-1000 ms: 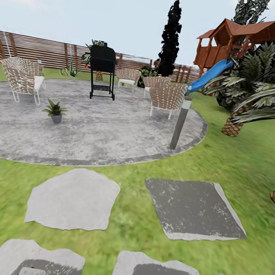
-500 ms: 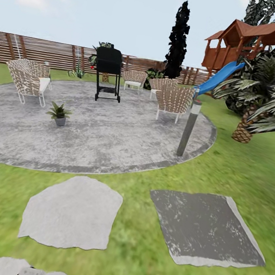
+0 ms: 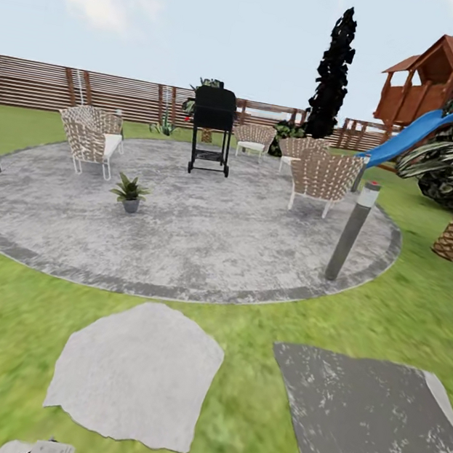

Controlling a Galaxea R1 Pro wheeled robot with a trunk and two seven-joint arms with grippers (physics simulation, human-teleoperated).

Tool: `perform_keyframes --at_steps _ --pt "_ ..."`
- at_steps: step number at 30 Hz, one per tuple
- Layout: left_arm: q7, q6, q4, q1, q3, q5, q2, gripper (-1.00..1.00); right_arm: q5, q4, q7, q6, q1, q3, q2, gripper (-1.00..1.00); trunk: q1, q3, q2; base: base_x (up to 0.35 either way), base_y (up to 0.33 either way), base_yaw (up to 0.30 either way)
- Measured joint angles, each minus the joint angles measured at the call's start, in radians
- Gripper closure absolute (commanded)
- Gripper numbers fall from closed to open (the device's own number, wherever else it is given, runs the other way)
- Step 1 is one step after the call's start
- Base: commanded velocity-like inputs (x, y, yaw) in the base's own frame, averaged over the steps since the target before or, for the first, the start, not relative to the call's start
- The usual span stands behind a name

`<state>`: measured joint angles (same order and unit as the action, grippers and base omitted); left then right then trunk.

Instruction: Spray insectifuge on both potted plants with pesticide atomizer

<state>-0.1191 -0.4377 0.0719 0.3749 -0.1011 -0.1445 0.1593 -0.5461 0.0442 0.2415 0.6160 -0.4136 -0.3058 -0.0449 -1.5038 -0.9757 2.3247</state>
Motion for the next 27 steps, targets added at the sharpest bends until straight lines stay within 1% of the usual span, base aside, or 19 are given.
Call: perform_keyframes --at_steps 5,7,27 --pt "0.0 -0.001 0.0 0.0 0.0 0.0 0.0 1.0 0.0 0.0 0.0 0.0 0.0 0.0 0.0 -1.0 0.0 0.0 0.0 0.338 0.0 0.238" --pt "0.0 -0.001 0.0 0.0 0.0 0.0 0.0 1.0 0.0 0.0 0.0 0.0 0.0 0.0 0.0 -1.0 0.0 0.0 0.0 0.338 0.0 0.115" --pt "0.0 -0.001 0.0 0.0 0.0 0.0 -0.001 1.0 0.0 0.0 -0.002 0.0 0.0 0.0 0.0 -1.0 0.0 0.0 0.0 0.338 0.0 0.005"
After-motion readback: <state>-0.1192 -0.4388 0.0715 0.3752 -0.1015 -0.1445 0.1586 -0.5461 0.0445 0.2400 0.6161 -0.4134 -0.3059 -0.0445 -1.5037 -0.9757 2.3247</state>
